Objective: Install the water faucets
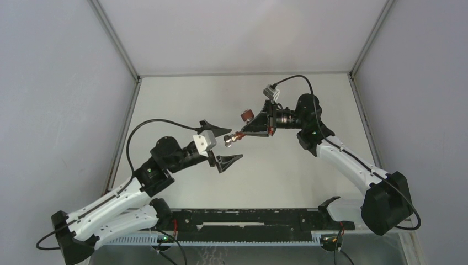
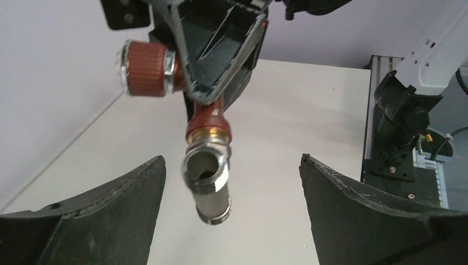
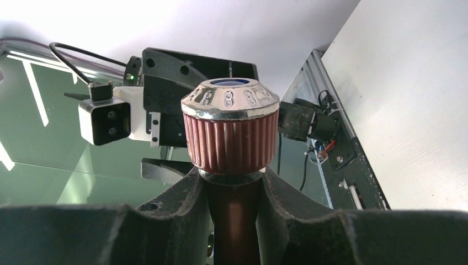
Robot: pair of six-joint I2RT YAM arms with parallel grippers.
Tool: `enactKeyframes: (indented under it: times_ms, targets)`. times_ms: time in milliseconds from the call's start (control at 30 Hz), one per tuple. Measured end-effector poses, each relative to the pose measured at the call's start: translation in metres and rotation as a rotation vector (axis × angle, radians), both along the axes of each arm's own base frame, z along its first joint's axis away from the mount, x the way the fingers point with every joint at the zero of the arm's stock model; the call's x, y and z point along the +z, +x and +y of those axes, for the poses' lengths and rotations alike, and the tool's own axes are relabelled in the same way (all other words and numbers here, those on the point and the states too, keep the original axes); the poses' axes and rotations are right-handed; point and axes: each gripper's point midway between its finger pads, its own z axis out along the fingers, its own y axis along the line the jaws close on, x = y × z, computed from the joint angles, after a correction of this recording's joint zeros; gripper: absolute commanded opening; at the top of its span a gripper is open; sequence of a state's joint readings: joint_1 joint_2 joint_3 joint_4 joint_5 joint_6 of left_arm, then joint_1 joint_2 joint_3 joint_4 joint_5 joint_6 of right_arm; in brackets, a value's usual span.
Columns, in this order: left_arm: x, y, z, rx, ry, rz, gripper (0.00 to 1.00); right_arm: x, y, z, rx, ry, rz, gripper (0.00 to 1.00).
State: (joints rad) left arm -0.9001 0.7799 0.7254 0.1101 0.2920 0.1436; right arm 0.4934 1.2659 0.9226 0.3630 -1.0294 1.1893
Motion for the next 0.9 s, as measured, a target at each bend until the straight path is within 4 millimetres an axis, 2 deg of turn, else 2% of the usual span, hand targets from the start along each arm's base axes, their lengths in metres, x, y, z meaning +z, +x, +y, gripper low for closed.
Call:
enactKeyframes:
  times_ms: [200, 333, 500, 733, 900]
  targets:
    - [-0.010, 0.013, 0.011, 0.057, -0.026, 0.065, 0.91, -0.001, 0.000, 0.000, -0.001, 0.000, 0.007, 0.00]
    - [-0.009, 0.017, 0.016, 0.077, -0.062, 0.089, 0.83, -0.001, 0.000, 0.000, -0.001, 0.000, 0.007, 0.00]
    - [0.001, 0.017, 0.015, 0.075, -0.109, 0.092, 0.73, -0.001, 0.000, 0.000, -0.001, 0.000, 0.007, 0.00]
    - [0.009, 0.014, 0.016, 0.066, -0.142, 0.089, 0.52, -0.001, 0.000, 0.000, -0.001, 0.000, 0.008, 0.00]
    - [0.012, 0.013, 0.017, 0.064, -0.157, 0.083, 0.27, -0.001, 0.000, 0.000, -0.001, 0.000, 0.009, 0.00]
